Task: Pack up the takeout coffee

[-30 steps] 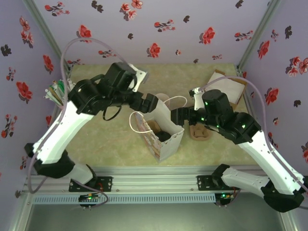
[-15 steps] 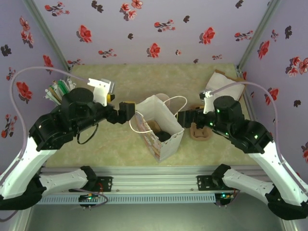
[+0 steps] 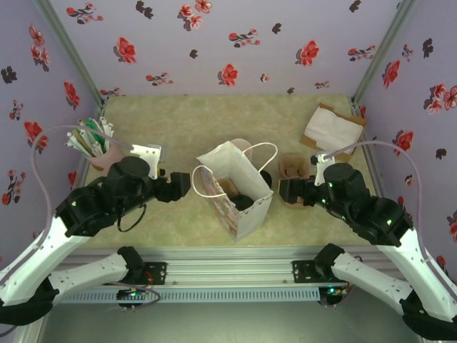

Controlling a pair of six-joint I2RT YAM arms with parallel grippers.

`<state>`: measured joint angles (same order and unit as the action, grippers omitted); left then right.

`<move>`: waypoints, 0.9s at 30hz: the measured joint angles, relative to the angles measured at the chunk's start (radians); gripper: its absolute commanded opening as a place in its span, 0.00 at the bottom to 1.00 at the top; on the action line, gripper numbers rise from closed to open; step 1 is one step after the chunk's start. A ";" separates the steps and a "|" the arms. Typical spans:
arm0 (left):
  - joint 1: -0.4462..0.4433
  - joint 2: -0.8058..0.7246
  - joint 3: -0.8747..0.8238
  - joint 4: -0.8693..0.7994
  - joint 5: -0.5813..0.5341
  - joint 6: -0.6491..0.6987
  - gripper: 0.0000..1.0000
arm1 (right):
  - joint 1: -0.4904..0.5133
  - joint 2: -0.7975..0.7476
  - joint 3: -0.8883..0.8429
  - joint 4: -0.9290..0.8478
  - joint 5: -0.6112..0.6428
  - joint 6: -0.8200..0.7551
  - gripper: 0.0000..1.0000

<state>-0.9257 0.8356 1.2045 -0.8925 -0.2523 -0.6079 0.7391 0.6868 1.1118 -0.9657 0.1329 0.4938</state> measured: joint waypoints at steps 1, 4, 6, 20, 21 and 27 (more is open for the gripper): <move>0.000 -0.002 -0.020 -0.003 0.001 -0.010 0.74 | 0.000 -0.014 -0.014 -0.011 0.003 0.012 0.93; 0.000 -0.019 -0.091 -0.005 0.000 -0.050 0.67 | 0.000 -0.060 -0.060 -0.036 0.013 0.052 0.89; 0.000 -0.036 -0.143 0.003 0.001 -0.080 0.62 | 0.000 -0.084 -0.094 -0.050 0.015 0.084 0.85; 0.003 -0.041 -0.428 0.218 0.063 -0.241 0.39 | 0.000 -0.107 -0.374 -0.014 -0.053 0.235 0.51; 0.004 -0.036 -0.445 0.243 0.070 -0.250 0.39 | 0.000 -0.107 -0.393 0.001 -0.062 0.241 0.51; 0.017 0.037 -0.515 0.402 0.119 -0.298 0.37 | 0.000 -0.085 -0.464 0.096 -0.118 0.266 0.52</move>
<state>-0.9085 0.8730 0.6895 -0.4900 -0.1329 -0.9054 0.7391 0.6022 0.6476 -0.8696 0.0151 0.7593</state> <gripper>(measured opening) 0.371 0.515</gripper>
